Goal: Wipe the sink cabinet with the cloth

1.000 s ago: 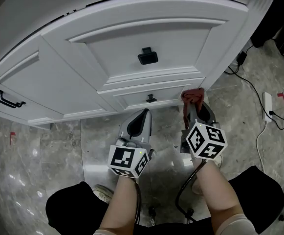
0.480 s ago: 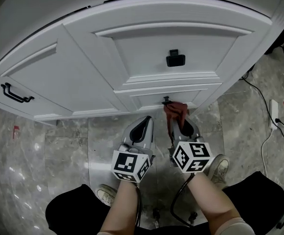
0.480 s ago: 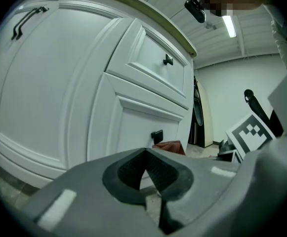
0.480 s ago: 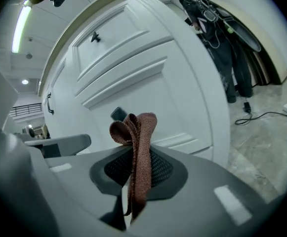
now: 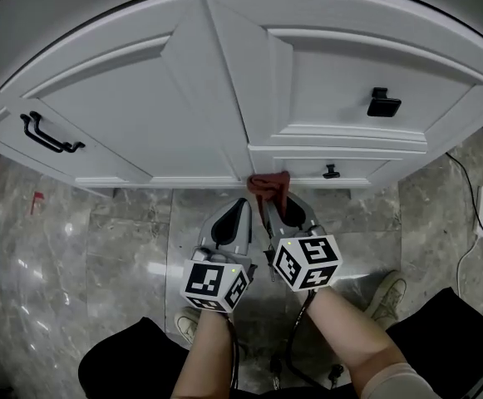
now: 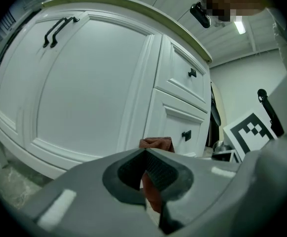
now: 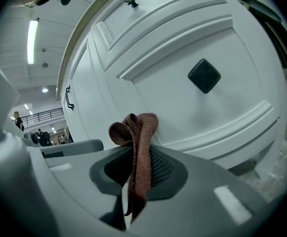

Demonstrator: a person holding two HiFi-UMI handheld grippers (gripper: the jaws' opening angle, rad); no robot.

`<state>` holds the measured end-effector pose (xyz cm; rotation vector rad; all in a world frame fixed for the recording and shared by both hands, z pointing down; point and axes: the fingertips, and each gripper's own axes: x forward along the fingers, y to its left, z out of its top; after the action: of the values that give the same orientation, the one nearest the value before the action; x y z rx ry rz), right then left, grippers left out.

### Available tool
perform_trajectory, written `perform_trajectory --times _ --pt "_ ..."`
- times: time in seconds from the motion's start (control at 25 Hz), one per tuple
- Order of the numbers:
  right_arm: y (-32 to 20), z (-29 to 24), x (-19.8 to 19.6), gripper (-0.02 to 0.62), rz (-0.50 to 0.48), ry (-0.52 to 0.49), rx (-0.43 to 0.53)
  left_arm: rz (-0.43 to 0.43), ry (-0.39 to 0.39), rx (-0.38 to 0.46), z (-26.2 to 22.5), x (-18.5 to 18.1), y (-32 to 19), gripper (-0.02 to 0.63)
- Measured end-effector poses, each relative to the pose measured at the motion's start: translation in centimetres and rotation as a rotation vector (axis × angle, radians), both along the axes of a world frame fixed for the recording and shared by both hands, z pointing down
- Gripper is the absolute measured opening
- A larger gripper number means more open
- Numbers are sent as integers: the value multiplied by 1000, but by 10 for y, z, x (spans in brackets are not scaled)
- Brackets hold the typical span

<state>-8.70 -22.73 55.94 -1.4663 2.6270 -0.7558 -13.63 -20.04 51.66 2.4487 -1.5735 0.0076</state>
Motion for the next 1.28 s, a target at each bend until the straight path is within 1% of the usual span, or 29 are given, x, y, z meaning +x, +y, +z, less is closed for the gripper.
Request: perform_trajectory --times 0.12,0.2,0.4,0.52,0.68,0.92,1.12,1.28 --pt "-8 4 -3 83 15 -2 -7 -9 1 1 3 -8 -1 0" --pt "-11 6 -1 83 22 8 -10 -6 4 1 4 -8 -2 0" --pt "-12 11 16 83 49 39 -19 30 3 -5 8 10 -1 0" --pt "-16 15 37 83 88 41 -35 47 8 -1 5 22 0 0" --pt "-17 14 65 83 115 70 -18 71 13 3 2 39 0 0" --pt "-17 12 110 83 185 60 -27 108 20 -8 6 69 -3 0" --pt "-17 11 154 83 248 66 -30 148 20 -12 10 97 -6 0" --pt "-17 11 187 83 298 90 -26 171 25 -18 13 115 -8 0"
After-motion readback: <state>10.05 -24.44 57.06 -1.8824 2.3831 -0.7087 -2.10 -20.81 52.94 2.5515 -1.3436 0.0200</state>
